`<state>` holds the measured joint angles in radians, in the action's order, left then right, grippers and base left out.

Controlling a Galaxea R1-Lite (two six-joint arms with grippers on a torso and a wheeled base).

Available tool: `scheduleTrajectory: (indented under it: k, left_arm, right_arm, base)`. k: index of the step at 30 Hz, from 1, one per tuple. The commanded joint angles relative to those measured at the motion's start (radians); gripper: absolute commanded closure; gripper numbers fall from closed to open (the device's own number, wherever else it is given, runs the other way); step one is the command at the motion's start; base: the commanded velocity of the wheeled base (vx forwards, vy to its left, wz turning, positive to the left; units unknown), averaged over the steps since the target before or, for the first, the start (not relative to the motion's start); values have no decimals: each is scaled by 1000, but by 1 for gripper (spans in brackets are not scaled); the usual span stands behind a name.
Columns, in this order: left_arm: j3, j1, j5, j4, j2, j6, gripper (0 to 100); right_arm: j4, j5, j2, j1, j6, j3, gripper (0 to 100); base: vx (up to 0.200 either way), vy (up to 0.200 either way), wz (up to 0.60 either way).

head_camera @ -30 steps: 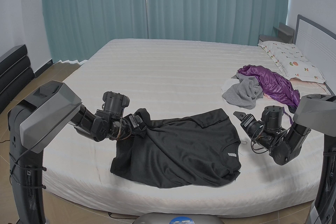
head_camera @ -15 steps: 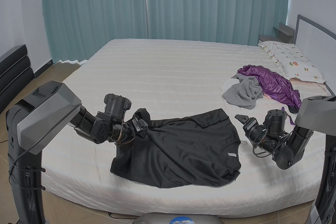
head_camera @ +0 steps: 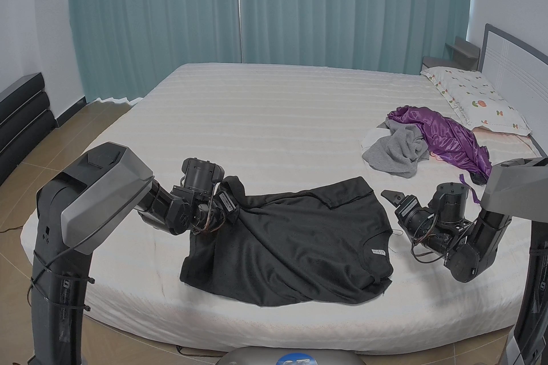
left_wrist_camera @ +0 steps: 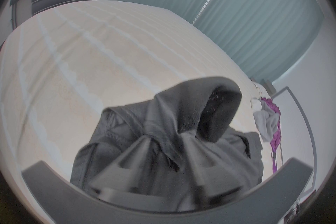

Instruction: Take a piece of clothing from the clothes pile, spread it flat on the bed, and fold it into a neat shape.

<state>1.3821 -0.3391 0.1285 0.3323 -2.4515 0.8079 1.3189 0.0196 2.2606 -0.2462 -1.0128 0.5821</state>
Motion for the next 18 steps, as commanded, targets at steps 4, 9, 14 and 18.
scheduleTrajectory:
  k: [4,9,14,18]
  left_arm:
    - [67,29,60,-10,5,47,100]
    - [104,63,72,-6,6,47,100]
    - [201,108,76,5,-37,50,100]
    - [319,146,109,4,-106,47,100]
  right_arm:
    - [0,0,7,-1,0,-5,0]
    - [2,0,11,-1,0,-4,0]
    - [2,0,14,-1,0,-4,0]
    - [2,0,17,1,0,-2,0]
  base:
    - [0,0,0]
    - [0,0,0]
    - [0,0,0]
    - [0,0,0]
